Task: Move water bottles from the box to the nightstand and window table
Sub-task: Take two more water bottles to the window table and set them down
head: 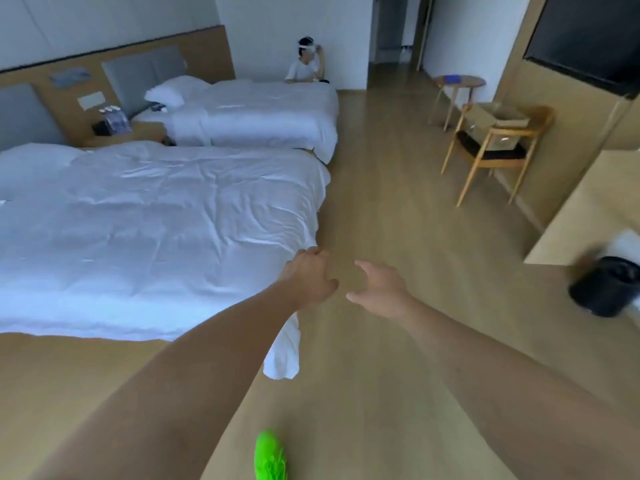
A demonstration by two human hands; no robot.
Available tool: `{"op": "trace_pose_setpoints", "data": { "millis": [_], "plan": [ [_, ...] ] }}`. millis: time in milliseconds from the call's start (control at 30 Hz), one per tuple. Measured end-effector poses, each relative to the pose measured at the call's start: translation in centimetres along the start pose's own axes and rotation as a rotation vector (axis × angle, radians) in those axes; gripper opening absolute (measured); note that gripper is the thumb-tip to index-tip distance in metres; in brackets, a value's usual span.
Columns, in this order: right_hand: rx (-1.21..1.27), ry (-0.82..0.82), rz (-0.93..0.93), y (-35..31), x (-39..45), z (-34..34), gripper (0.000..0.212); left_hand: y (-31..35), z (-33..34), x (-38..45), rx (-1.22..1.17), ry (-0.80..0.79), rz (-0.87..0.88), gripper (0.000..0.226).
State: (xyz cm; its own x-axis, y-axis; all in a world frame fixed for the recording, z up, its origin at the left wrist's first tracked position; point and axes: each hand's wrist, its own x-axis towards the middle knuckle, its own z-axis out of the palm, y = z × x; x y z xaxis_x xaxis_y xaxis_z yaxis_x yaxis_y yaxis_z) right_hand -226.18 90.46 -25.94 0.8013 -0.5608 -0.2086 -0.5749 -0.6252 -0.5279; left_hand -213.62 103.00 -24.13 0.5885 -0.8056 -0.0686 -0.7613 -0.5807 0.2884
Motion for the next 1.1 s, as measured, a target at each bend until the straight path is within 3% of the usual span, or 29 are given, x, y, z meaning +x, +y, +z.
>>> {"op": "trace_pose_setpoints", "data": {
  "millis": [100, 267, 500, 800, 1100],
  "plan": [
    [-0.026, 0.061, 0.112, 2.4, 4.1, -2.3, 0.083, 1.4, 0.8, 6.8, 0.013, -0.054, 0.101, 0.055],
    [-0.026, 0.178, 0.258, 4.1, 11.6, -5.4, 0.057, 2.6, 0.9, 17.7, 0.009, -0.117, 0.258, 0.064],
    [0.041, 0.276, 0.421, 6.0, 20.8, -10.1, 0.072, 5.2, -1.4, 31.6, 0.056, -0.161, 0.468, 0.067],
    [0.074, 0.294, 0.568, 15.1, 32.3, -14.2, 0.079, 11.3, 1.9, 47.4, 0.108, -0.189, 0.535, 0.065],
    [0.129, 0.316, 0.547, 27.5, 46.2, -25.0, 0.075, 22.6, 3.9, 65.2, 0.087, -0.183, 0.473, 0.07]
  ]
}}
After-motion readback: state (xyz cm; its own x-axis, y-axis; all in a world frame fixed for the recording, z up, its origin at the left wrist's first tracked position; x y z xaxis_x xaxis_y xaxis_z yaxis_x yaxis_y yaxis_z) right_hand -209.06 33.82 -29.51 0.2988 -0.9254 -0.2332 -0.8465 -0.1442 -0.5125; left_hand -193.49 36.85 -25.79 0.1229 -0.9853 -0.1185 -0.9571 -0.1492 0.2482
